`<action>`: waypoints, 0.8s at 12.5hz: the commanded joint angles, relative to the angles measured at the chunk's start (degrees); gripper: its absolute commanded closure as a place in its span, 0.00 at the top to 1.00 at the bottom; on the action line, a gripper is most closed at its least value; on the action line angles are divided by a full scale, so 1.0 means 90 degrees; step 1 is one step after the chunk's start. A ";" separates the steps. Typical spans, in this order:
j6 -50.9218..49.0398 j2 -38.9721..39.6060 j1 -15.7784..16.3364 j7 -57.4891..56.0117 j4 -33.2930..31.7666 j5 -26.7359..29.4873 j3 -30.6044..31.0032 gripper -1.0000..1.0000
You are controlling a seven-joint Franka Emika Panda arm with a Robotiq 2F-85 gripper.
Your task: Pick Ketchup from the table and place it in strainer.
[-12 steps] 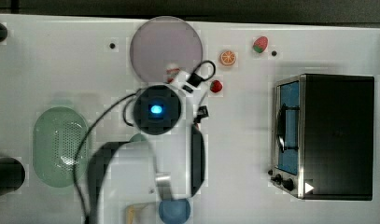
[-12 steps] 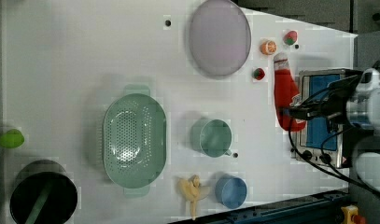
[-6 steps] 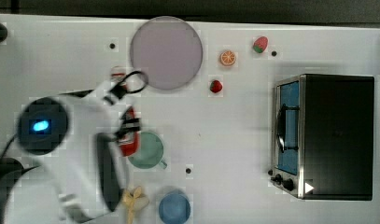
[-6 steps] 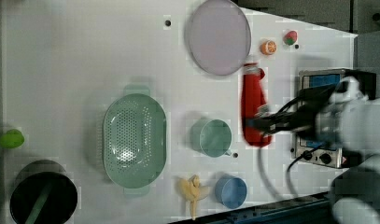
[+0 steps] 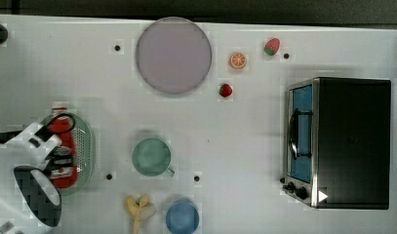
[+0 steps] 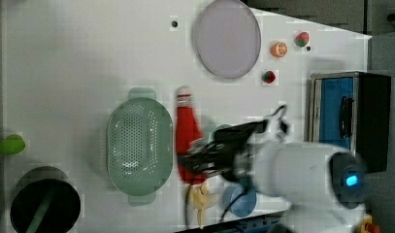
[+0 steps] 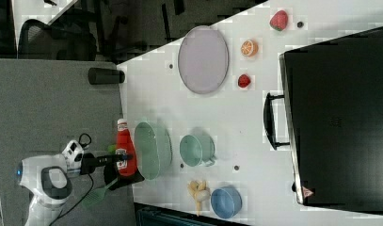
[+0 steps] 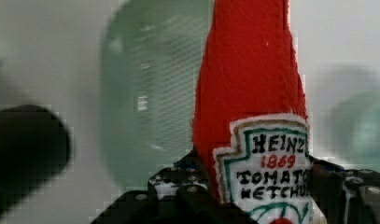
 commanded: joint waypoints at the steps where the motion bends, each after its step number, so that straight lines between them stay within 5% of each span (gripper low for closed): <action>1: 0.0774 0.0682 0.0113 0.1647 0.0020 0.0011 0.0034 0.63; 6: 0.1875 0.2000 0.0429 0.2327 -0.0031 -0.0828 -0.0083 0.65; 9: 0.2521 0.2303 0.0451 0.2441 -0.0054 -0.1023 -0.0167 0.97; 10: 0.2469 0.2175 0.0403 0.2545 -0.0047 -0.1024 -0.0169 1.00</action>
